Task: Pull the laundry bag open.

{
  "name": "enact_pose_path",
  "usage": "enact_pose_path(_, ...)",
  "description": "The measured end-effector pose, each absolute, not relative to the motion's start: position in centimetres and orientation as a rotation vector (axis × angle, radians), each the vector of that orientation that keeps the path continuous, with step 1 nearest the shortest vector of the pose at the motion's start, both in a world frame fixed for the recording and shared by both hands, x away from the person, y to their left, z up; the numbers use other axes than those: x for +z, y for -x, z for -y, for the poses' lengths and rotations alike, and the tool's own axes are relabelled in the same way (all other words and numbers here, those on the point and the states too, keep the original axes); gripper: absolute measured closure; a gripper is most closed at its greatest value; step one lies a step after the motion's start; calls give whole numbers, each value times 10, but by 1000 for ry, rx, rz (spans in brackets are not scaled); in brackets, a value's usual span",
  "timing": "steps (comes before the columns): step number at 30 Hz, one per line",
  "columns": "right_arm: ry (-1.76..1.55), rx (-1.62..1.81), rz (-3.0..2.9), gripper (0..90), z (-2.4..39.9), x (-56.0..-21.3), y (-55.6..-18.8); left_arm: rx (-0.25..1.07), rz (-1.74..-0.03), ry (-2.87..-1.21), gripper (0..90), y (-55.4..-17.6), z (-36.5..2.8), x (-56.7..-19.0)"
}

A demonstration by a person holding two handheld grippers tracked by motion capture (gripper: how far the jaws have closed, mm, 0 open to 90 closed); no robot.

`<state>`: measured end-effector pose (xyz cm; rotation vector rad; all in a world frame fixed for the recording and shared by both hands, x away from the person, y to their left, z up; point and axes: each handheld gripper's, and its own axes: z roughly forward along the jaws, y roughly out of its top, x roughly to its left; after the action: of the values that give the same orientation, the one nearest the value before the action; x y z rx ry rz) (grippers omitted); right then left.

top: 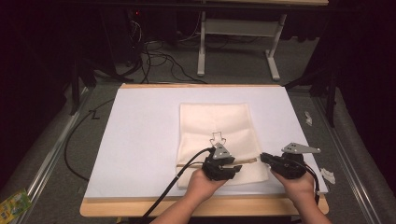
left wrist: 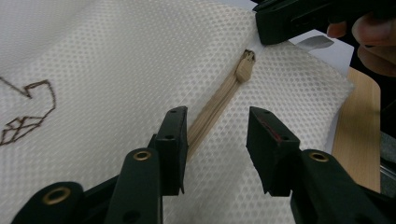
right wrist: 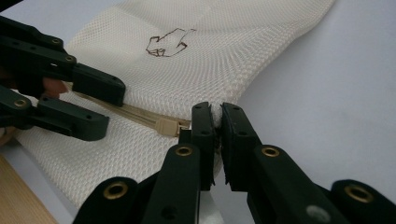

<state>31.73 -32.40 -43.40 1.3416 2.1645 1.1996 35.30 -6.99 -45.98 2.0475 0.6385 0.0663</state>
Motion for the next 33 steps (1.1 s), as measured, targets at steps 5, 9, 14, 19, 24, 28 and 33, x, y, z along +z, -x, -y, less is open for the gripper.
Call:
enact_pose_path(5, -1333, 1208, -2166, 857, 324, -433, -317, 83, -623, -2056, 616, -353, 84, -459)
enact_pose_path(9, -1320, 1214, -2163, 856, 323, -433, -317, 108, -600, -2063, 643, -352, 95, -460)
enact_pose_path(14, -1314, 1215, -2167, 857, 321, -432, -316, 146, -580, -2062, 677, -350, 108, -462)
enact_pose_path(19, -1307, 1214, -2166, 857, 320, -432, -316, 183, -584, -2065, 809, -349, 115, -460)
enact_pose_path(24, -1314, 1216, -2157, 856, 323, -432, -316, 194, -567, -2050, 862, -347, 114, -457)
enact_pose_path(28, -1317, 1220, -2149, 856, 323, -431, -317, 207, -552, -2035, 869, -345, 112, -454)
enact_pose_path(33, -1324, 1228, -2141, 856, 324, -431, -316, 194, -563, -2029, 864, -345, 113, -455)
